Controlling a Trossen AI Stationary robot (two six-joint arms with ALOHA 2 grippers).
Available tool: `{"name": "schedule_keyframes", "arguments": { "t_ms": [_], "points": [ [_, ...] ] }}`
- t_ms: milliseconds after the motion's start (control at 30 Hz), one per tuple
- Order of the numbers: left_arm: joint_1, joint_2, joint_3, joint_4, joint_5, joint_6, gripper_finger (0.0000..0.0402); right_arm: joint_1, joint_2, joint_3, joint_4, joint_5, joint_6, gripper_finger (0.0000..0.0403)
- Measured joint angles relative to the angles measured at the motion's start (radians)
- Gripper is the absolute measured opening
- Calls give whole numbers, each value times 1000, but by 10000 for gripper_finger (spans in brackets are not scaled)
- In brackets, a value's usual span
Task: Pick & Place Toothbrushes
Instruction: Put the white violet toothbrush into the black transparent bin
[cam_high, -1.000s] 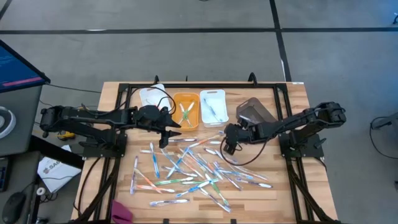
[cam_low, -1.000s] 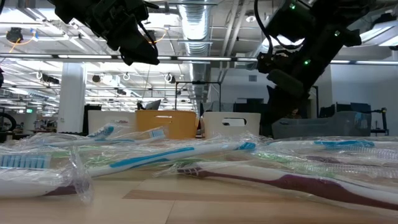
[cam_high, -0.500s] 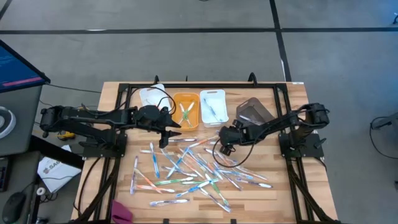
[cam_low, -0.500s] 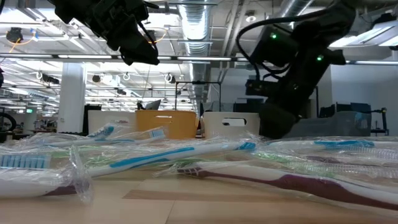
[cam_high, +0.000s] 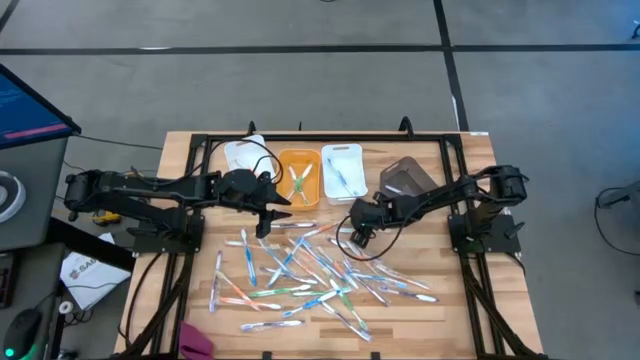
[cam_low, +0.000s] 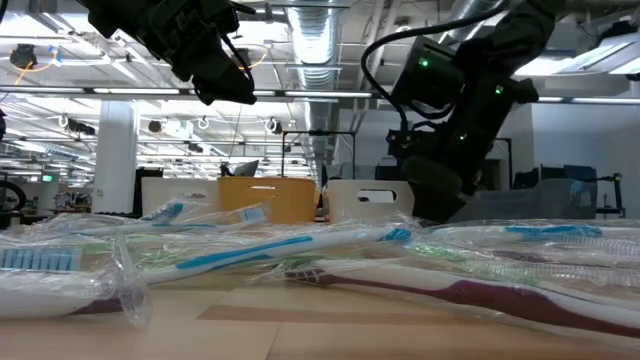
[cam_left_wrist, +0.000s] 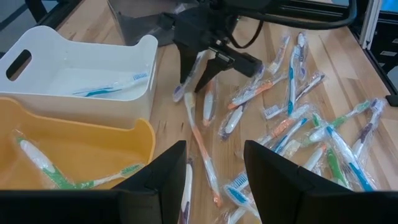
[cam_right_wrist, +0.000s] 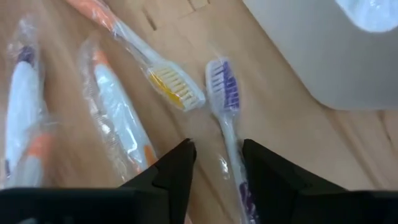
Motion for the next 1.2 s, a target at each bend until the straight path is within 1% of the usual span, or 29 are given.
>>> {"name": "schedule_keyframes", "arguments": {
  "t_ms": [167, 300, 333, 467, 533, 767, 1000, 1200],
  "points": [
    [0, 0, 0, 0, 0, 0, 154, -3, 0, 0, -6, -21, -17, 77],
    [0, 0, 0, 0, 0, 0, 154, -2, 0, 2, -7, -29, -81, 19],
    [0, 0, 0, 0, 0, 0, 154, -2, 1, 5, -10, -29, -92, 11],
    [0, 0, 0, 0, 0, 0, 154, -1, 2, 27, -26, -29, -108, 14],
    [0, 0, 0, 0, 0, 0, 154, 6, 4, 47, -53, -25, -115, 8],
    [0, 0, 0, 1, -5, 0, 154, 56, 8, 117, -142, -33, -138, 0],
    [0, 0, 0, 2, -8, 0, 154, 106, 7, 192, -261, 76, -133, 0],
    [0, 0, 0, 2, -8, 0, 154, 141, 6, 248, -363, 126, -100, 0]
  ]
}}
